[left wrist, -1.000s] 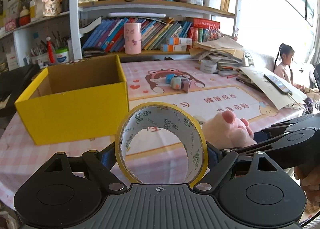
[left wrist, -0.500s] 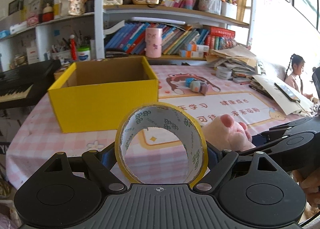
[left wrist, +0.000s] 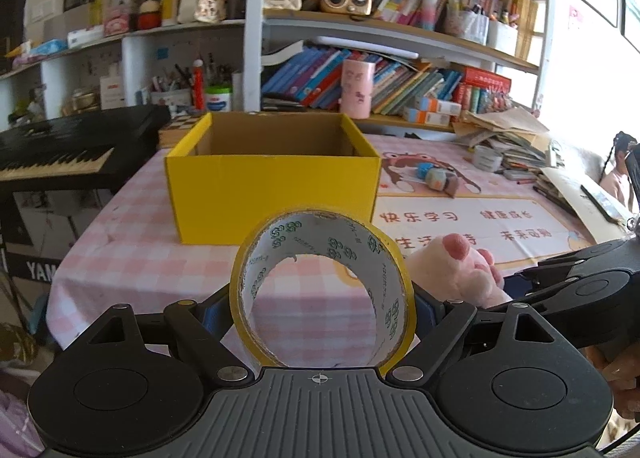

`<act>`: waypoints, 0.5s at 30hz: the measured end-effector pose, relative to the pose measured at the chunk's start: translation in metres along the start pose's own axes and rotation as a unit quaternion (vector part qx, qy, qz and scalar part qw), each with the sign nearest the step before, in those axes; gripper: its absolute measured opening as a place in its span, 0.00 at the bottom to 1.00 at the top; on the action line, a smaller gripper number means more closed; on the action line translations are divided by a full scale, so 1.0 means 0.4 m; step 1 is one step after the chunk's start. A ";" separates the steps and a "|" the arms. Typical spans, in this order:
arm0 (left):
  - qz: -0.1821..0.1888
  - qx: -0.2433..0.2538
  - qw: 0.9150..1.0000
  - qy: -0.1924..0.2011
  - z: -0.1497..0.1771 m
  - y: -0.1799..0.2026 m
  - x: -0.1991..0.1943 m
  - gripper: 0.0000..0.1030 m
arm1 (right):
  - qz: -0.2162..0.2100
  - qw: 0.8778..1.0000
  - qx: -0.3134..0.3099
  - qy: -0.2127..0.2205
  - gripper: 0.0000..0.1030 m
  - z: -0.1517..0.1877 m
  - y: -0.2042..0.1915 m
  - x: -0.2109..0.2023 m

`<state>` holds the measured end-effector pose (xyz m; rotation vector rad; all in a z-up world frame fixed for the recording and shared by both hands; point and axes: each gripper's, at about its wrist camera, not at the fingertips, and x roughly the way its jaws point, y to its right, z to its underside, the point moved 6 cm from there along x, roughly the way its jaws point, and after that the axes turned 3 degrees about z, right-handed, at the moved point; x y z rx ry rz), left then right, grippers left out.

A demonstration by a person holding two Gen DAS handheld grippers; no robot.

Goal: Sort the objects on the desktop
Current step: 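Carry the tape roll in the left tool and the pig in the right tool toward the yellow box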

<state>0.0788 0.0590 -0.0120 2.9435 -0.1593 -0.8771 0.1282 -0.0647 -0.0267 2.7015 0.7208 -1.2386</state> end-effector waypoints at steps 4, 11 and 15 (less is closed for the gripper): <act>-0.014 -0.013 1.000 0.000 0.005 -0.022 -0.012 0.84 | -0.009 1.000 -0.012 -0.005 0.60 -0.006 -0.026 0.012; -0.031 -0.029 0.999 -0.007 0.011 -0.047 -0.019 0.84 | -0.031 0.999 -0.034 -0.014 0.60 -0.019 -0.062 0.032; -0.039 -0.038 0.998 -0.008 0.011 -0.059 -0.016 0.84 | -0.039 0.998 -0.042 -0.016 0.60 -0.025 -0.069 0.045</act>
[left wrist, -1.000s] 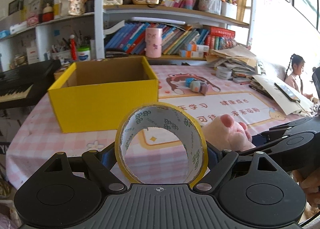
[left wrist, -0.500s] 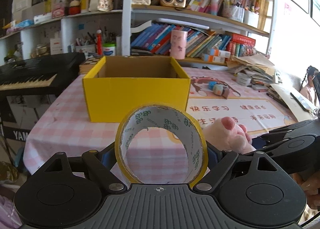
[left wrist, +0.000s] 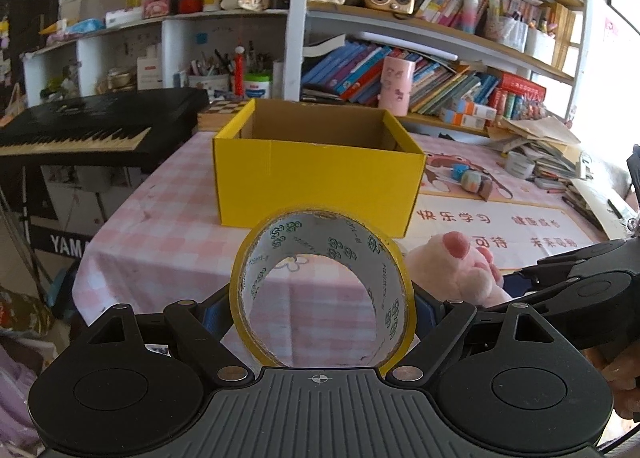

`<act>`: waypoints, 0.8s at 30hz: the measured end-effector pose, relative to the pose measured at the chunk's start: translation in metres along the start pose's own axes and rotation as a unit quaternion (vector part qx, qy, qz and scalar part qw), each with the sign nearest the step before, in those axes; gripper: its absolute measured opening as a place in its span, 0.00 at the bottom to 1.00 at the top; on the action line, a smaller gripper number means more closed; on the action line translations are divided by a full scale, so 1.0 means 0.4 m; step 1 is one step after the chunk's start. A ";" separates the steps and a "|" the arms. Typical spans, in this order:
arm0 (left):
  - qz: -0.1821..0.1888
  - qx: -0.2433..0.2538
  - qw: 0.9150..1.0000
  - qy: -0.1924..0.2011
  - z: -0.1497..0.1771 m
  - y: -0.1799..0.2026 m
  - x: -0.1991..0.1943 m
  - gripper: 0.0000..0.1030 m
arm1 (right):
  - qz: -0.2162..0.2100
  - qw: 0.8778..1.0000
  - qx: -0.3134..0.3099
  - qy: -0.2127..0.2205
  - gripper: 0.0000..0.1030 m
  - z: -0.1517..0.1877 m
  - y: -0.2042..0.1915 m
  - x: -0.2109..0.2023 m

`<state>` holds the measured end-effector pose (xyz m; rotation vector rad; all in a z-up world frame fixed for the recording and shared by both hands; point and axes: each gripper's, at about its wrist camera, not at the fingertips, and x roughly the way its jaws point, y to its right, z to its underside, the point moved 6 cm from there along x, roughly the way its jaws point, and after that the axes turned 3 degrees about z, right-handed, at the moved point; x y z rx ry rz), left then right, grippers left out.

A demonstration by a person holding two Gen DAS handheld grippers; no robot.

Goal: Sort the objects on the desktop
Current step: 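Carry the tape roll in the left tool and the pig in the right tool toward the yellow box, then lower the tape roll and pig into the yellow box and open both tools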

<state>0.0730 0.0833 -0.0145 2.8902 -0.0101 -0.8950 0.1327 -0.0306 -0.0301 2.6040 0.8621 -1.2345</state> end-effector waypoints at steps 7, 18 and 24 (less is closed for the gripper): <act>-0.013 -0.004 1.000 0.008 -0.031 -0.011 0.021 0.84 | -0.003 1.000 -0.008 0.014 0.60 -0.027 0.015 0.006; -0.033 0.006 0.997 0.063 -0.202 -0.023 0.080 0.84 | -0.027 0.997 0.002 0.076 0.60 -0.202 0.077 0.011; -0.046 0.004 0.996 0.075 -0.289 -0.032 0.157 0.84 | -0.039 0.993 -0.022 0.105 0.60 -0.322 0.128 0.038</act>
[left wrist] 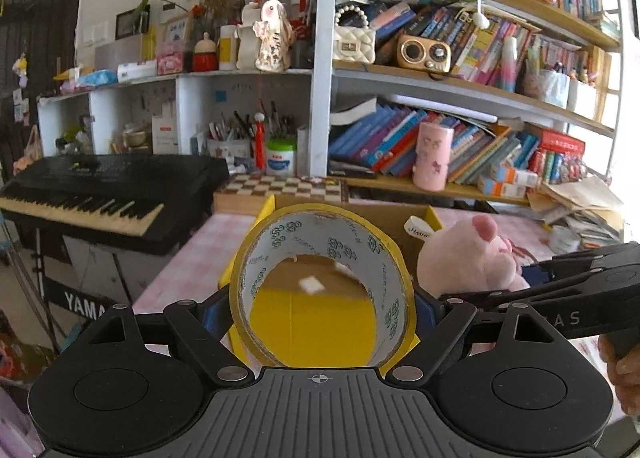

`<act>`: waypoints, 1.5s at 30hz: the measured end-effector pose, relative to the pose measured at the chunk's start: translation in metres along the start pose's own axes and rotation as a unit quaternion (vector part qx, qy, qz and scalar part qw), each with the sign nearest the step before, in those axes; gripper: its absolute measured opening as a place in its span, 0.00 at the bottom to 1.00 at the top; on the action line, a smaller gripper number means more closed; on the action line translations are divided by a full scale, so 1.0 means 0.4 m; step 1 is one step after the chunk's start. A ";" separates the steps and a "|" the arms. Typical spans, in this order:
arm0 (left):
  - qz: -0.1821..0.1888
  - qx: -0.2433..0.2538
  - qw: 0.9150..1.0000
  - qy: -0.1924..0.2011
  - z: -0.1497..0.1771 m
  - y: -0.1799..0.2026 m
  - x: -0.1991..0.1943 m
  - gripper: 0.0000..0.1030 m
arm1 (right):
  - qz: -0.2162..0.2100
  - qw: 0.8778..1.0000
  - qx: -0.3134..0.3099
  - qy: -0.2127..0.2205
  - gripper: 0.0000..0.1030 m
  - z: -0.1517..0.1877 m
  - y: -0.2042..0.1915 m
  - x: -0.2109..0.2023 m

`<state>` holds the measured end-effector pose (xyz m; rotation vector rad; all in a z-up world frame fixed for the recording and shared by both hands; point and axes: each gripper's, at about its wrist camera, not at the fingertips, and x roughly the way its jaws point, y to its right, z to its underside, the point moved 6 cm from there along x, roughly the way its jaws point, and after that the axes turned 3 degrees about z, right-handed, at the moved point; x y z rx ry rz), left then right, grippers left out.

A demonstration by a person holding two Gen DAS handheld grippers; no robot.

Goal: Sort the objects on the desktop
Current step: 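Lower the tape roll and pig into the yellow box and open both tools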

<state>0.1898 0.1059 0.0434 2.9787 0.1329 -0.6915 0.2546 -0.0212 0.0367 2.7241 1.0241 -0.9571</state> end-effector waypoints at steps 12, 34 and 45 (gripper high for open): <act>-0.018 0.015 0.999 -0.025 -0.102 0.006 0.226 0.84 | -0.021 0.998 -0.053 0.007 0.60 -0.158 0.113 0.181; -0.026 0.045 0.982 -0.179 -0.069 -0.042 0.527 0.85 | -0.028 0.916 -0.375 -0.139 0.60 -0.140 0.107 0.511; -0.028 0.061 0.988 -0.142 -0.093 -0.025 0.499 0.86 | -0.015 0.910 -0.392 -0.134 0.74 -0.140 0.099 0.517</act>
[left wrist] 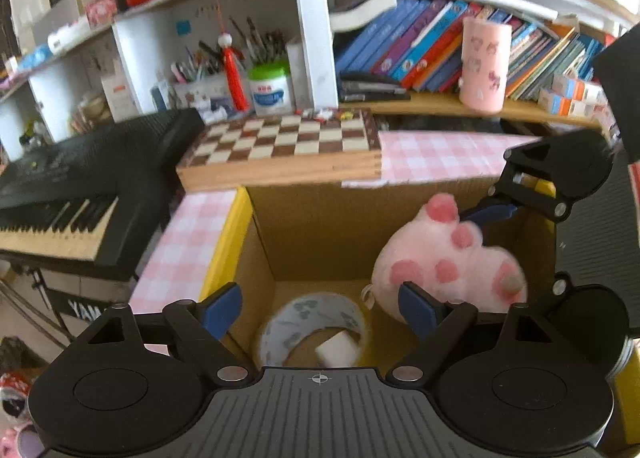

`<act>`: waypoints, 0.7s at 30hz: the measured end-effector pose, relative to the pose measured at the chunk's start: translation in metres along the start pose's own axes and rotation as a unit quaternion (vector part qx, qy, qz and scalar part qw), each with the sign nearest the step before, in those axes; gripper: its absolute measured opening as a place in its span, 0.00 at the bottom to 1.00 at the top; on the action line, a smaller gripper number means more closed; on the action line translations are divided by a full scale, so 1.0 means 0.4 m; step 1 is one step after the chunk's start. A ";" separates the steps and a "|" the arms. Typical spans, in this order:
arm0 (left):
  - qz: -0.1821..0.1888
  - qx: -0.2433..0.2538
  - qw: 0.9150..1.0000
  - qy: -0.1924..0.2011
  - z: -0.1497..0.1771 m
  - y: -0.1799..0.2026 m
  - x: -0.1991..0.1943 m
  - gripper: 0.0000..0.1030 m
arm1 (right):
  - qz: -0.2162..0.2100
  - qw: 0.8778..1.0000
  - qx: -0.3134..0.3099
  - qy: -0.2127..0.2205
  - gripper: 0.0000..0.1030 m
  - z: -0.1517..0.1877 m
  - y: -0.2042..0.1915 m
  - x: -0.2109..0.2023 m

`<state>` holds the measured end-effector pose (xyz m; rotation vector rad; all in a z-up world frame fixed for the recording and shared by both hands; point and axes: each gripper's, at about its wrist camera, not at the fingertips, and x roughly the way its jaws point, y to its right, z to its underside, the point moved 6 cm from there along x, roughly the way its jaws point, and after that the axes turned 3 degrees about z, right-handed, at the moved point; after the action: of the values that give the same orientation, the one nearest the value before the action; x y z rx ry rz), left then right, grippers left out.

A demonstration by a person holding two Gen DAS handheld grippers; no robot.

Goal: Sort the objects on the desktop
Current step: 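Lower the tape roll and pig into the yellow box and open both tools, then lift both open tools out of the yellow box and back away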

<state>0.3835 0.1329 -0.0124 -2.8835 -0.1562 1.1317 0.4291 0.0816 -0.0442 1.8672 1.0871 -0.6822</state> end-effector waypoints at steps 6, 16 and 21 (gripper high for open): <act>0.014 -0.009 0.998 0.064 -0.037 0.005 -0.086 0.87 | 0.005 0.998 0.051 0.034 0.78 -0.004 0.015 -0.068; 0.039 -0.025 0.990 0.133 -0.040 0.011 -0.228 0.90 | 0.055 0.988 0.115 0.088 0.78 0.009 0.031 -0.244; 0.032 -0.015 0.988 0.151 -0.005 0.015 -0.277 0.90 | 0.081 0.980 0.144 0.111 0.78 0.027 0.016 -0.326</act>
<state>0.3048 0.1149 0.0635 -3.0612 -0.0696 0.6898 0.3727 0.0161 0.0542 2.2980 0.9988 -0.5686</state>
